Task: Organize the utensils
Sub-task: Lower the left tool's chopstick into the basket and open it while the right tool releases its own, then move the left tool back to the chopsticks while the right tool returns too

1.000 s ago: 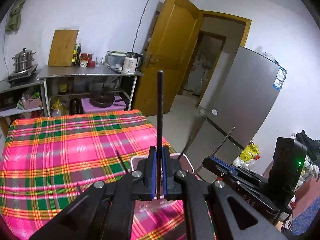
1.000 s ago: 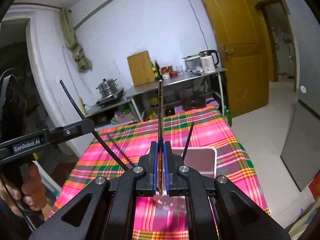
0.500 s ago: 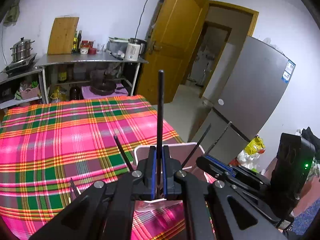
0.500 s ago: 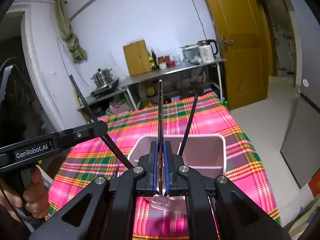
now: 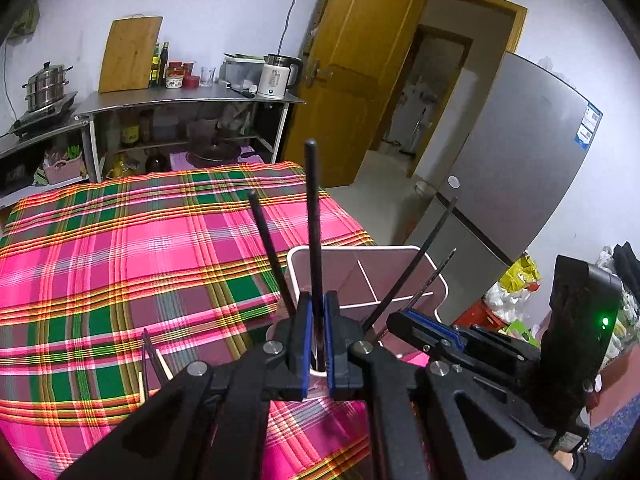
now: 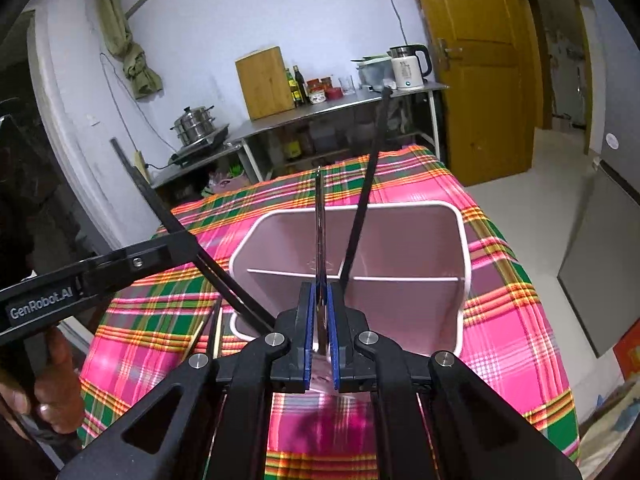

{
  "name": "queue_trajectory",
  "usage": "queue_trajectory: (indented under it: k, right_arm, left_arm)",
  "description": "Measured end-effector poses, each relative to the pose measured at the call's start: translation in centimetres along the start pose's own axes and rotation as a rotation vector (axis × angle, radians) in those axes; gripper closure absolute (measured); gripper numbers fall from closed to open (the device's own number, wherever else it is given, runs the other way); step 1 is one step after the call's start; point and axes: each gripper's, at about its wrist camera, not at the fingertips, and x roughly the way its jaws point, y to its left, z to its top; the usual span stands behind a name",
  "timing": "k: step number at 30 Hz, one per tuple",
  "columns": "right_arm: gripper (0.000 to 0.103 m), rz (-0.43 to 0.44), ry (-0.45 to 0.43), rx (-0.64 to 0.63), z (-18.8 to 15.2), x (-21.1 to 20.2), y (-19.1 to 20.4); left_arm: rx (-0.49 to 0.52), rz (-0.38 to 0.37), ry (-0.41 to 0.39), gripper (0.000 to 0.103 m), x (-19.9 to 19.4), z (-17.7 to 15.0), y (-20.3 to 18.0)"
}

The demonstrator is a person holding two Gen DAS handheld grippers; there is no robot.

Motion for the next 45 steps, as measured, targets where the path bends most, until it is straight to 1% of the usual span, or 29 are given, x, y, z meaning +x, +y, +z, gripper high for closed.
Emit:
queue_trajectory:
  k: [2,4,6,9,12,16,18,20,23,26,31,34,37,42,45]
  right_arm:
    - [0.093,-0.003,-0.005,0.006,-0.1,-0.4,-0.2]
    - [0.091,0.001,-0.01,0.011,-0.1,-0.7,-0.4]
    - [0.091,-0.006,-0.016,0.012,-0.1,-1.1,-0.5]
    - [0.09,-0.004,-0.03,0.014,-0.3,-2.0,-0.5]
    - [0.09,-0.005,-0.05,0.007,-0.5,-2.9,-0.3]
    - [0.09,0.008,-0.068,0.002,-1.1,-4.0,0.2]
    - [0.09,0.023,-0.069,-0.007,-1.6,-4.5,0.5]
    - [0.09,0.03,-0.061,-0.019,-1.8,-4.6,0.9]
    - [0.09,0.065,-0.035,-0.038,-2.7,-4.5,1.9]
    - [0.09,0.074,-0.004,-0.066,-3.6,-4.0,2.8]
    - [0.09,0.104,0.072,-0.094,-5.5,-2.0,4.3]
    - [0.09,0.117,0.124,-0.114,-6.6,-0.4,5.3]
    - [0.09,0.126,0.174,-0.133,-7.6,1.2,6.3]
    - [0.09,0.131,0.247,-0.156,-8.7,4.1,7.7]
    - [0.09,0.134,0.269,-0.174,-9.2,5.4,8.4]
  left_arm:
    - [0.005,-0.003,-0.002,0.095,-0.3,-0.1,0.0]
    - [0.012,0.002,-0.009,0.09,-0.8,-0.4,0.0]
    - [0.009,0.002,-0.015,0.078,-1.2,-0.6,0.1]
    - [0.006,0.006,-0.036,0.069,-2.4,-1.1,0.4]
    - [0.006,0.022,-0.061,0.062,-3.8,-1.7,0.9]
    - [0.001,0.066,-0.086,0.056,-5.5,-2.7,1.9]
    - [-0.008,0.096,-0.093,0.047,-6.2,-3.5,2.5]
    - [-0.028,0.137,-0.095,0.043,-6.8,-4.5,3.4]
    - [-0.071,0.157,-0.087,0.043,-7.4,-6.3,5.1]
    - [-0.114,0.177,-0.067,0.043,-7.8,-8.2,6.9]
    - [-0.139,0.266,-0.013,0.043,-7.4,-10.9,9.6]
    - [-0.158,0.275,0.024,0.043,-6.8,-12.3,10.8]
    - [-0.148,0.293,0.05,0.043,-6.1,-13.4,11.3]
    - [-0.154,0.28,0.083,0.043,-4.9,-14.3,12.1]
    - [-0.154,0.268,0.098,0.043,-4.2,-14.5,12.4]
